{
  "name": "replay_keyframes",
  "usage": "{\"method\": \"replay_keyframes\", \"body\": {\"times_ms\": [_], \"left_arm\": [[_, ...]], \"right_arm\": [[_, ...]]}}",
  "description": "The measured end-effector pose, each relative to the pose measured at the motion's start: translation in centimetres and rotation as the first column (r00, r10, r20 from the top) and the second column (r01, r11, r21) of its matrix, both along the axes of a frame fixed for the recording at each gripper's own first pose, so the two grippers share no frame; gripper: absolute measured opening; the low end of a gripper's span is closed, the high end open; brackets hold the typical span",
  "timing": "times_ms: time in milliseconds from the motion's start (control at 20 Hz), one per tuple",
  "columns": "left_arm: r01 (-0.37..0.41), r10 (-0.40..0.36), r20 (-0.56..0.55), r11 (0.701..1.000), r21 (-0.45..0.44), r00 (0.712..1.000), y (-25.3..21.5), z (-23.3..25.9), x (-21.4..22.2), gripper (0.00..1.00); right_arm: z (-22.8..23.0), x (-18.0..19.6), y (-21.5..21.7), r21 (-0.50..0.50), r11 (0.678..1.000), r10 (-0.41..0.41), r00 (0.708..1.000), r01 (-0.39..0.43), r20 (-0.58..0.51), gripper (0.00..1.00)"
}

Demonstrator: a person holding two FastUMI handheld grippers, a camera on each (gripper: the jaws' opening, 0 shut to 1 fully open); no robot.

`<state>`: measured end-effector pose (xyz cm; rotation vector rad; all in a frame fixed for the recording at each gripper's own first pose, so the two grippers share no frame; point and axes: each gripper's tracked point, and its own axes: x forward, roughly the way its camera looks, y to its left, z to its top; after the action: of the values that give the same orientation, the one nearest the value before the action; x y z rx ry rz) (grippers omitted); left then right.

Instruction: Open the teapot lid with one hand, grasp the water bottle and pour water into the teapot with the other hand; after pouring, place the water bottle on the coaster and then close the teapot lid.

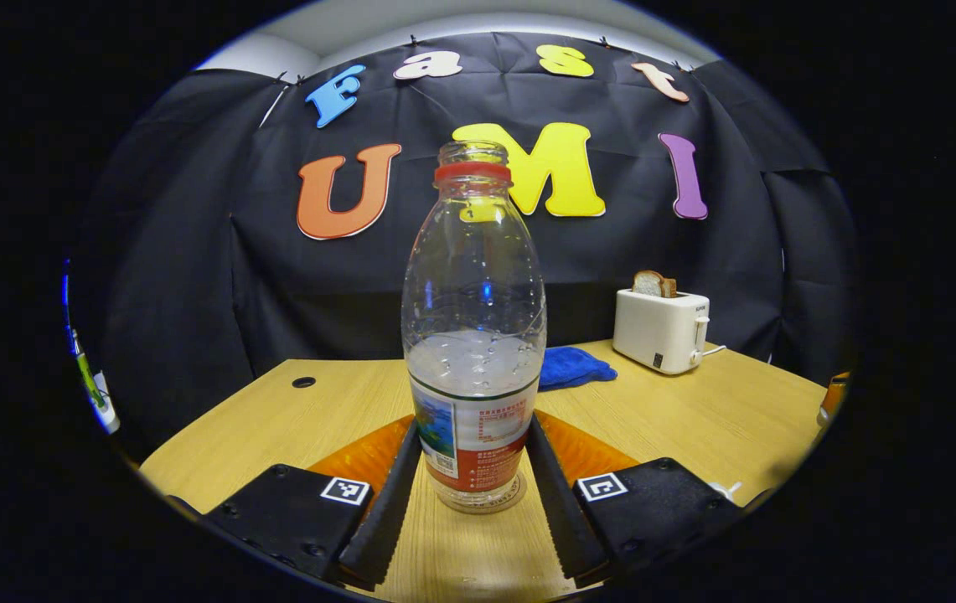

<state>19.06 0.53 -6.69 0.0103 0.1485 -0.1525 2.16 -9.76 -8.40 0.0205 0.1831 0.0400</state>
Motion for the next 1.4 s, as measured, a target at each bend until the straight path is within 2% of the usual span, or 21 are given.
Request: {"method": "replay_keyframes", "body": {"times_ms": [200,450,1000,1150,1400], "left_arm": [[0.015,-0.016,-0.031,0.999,-0.033,0.999,-0.3,-2.6,2.6,0.76],[-0.001,-0.003,-0.081,0.998,-0.06,0.997,-0.2,-5.2,4.5,0.79],[0.02,-0.03,-0.153,0.997,-0.07,0.988,-0.7,-7.6,4.2,0.81],[0.024,-0.036,-0.157,0.997,-0.077,0.987,-0.7,-7.6,3.9,0.98],[0.02,-0.035,-0.179,0.996,-0.085,0.983,-0.5,-7.4,2.7,0.99]], "right_arm": [[-0.7,0.8,-0.5,-0.004,1.0,-0.017,1.0,0.017,-0.018,0.0],[-0.8,1.6,-0.5,-0.005,1.0,-0.026,0.999,0.026,-0.025,0.0],[-1.3,1.6,0.1,-0.009,1.0,-0.018,0.999,0.018,-0.032,0.0],[-1.3,1.6,0.1,-0.009,1.0,-0.018,0.999,0.018,-0.033,0.0],[-1.3,1.4,0.9,-0.007,1.0,-0.003,1.0,0.002,-0.031,0.0]]}}
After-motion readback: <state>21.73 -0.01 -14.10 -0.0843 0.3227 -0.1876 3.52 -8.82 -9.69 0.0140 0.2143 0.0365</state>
